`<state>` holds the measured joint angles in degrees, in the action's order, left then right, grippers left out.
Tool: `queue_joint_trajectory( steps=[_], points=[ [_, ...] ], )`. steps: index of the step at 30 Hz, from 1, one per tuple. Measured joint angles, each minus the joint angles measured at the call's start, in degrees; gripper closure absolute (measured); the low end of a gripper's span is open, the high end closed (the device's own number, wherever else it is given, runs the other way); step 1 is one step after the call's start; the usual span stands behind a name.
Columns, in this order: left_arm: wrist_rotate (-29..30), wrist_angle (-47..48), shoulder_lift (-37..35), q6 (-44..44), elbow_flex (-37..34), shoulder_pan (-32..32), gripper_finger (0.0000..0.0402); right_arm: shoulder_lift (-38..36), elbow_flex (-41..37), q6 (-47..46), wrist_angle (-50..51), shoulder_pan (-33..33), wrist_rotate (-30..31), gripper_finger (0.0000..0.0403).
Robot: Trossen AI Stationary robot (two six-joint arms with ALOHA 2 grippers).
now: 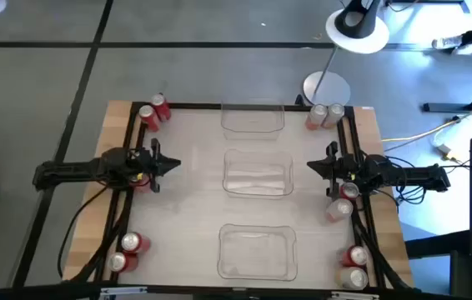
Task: Sort soda cans
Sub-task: Put the top orange white soda can into the top transparent bin
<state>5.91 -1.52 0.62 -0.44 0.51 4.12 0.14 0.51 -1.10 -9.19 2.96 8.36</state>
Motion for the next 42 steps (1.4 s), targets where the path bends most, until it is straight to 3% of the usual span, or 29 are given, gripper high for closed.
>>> queue_joint_trajectory(
  steps=[42],
  points=[
    [0.0,0.0,0.0,0.0,0.0,0.0,0.0384,0.0,0.0,-1.6,-1.5,0.0,0.2,0.0397]
  ],
)
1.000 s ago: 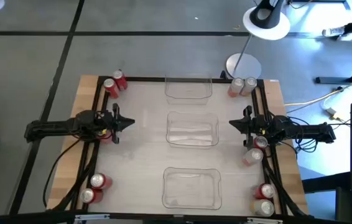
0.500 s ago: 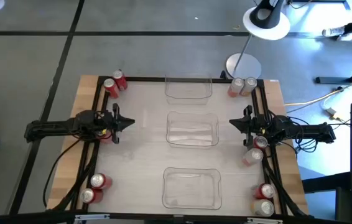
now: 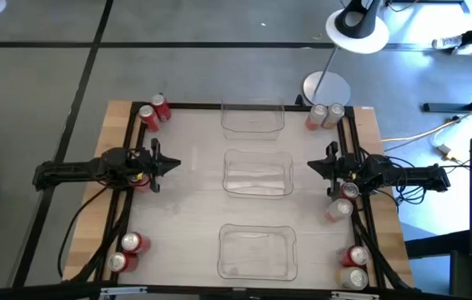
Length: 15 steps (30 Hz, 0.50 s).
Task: Sort soda cans
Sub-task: Put the top orange white soda can into the top transparent bin
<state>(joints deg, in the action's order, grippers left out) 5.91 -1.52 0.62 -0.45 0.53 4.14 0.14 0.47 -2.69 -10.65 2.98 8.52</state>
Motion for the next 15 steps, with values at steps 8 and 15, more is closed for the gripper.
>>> queue_joint_trajectory(
  steps=[8,15],
  points=[
    [0.0,0.0,0.0,0.0,0.0,0.0,0.0384,0.0,0.7,0.2,-2.7,0.0,4.1,0.0397],
    [0.0,-0.1,0.0,0.0,0.0,0.0,0.0384,0.5,3.8,3.3,-2.7,0.0,14.6,0.0397]
  ],
)
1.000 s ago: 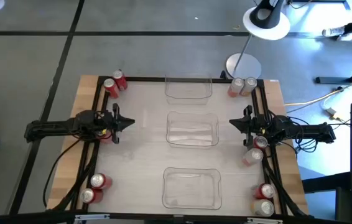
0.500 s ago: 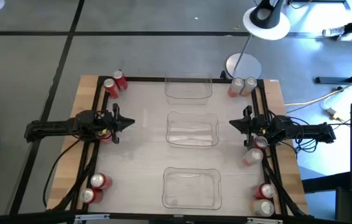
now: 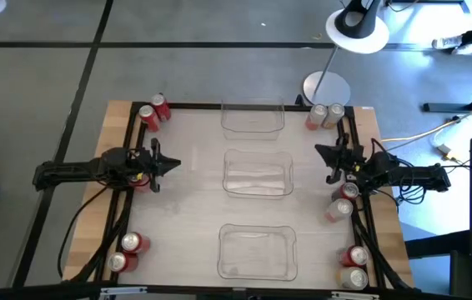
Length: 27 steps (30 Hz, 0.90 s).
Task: Sort soda cans
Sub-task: Put the top orange white soda can into the top transparent bin
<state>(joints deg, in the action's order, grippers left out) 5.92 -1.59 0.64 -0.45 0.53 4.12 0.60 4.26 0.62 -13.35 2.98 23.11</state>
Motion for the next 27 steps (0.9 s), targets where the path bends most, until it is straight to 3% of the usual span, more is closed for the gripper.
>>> queue_joint_trajectory(
  steps=[6,12,17,23,27],
  points=[
    [0.0,-3.1,0.0,0.3,0.0,0.0,0.0384,0.4,2.3,4.0,0.3,0.0,5.0,0.0398],
    [2.3,-16.6,0.0,5.9,0.0,0.1,0.0384,4.5,7.7,6.0,3.7,0.0,12.8,0.0398],
    [10.0,-26.6,0.2,0.8,0.0,0.1,0.0384,11.1,14.4,12.1,6.3,0.0,20.5,0.0398],
    [11.3,-29.3,0.9,-1.5,1.0,1.5,0.0384,21.1,25.2,19.7,11.6,-0.5,28.6,0.0398],
    [11.3,-29.2,2.0,-1.5,1.3,3.2,0.0384,27.3,32.6,24.9,16.4,-5.1,31.5,0.0398]
  ],
)
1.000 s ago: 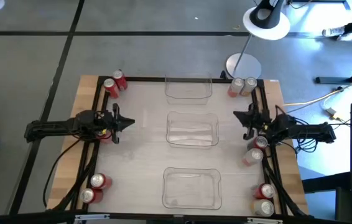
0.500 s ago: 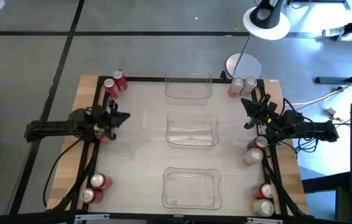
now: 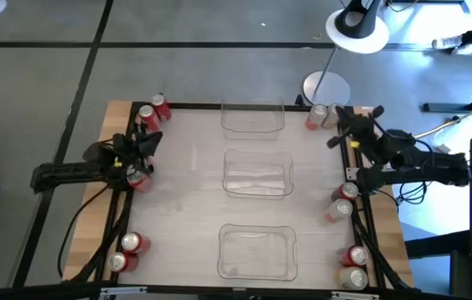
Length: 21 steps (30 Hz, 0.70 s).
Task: Sort soda cans
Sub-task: Put the top orange white soda can into the top transparent bin
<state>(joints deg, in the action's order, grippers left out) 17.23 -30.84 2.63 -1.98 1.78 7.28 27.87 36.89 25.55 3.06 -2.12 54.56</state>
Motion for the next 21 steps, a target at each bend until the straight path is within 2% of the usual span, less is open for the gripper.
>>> queue_joint_trajectory(
  steps=[5,17,21],
  points=[
    [0.0,0.2,2.1,0.3,0.0,2.0,0.0384,7.0,8.2,2.0,6.5,-10.2,-2.7,0.0398],
    [0.0,0.2,4.7,2.0,0.0,4.1,0.0384,28.9,25.8,0.3,24.6,-35.7,-22.2,0.0398],
    [0.0,0.2,4.7,3.5,0.0,4.1,0.0384,37.0,33.1,-3.6,34.4,-41.2,-28.7,0.0398]
  ],
)
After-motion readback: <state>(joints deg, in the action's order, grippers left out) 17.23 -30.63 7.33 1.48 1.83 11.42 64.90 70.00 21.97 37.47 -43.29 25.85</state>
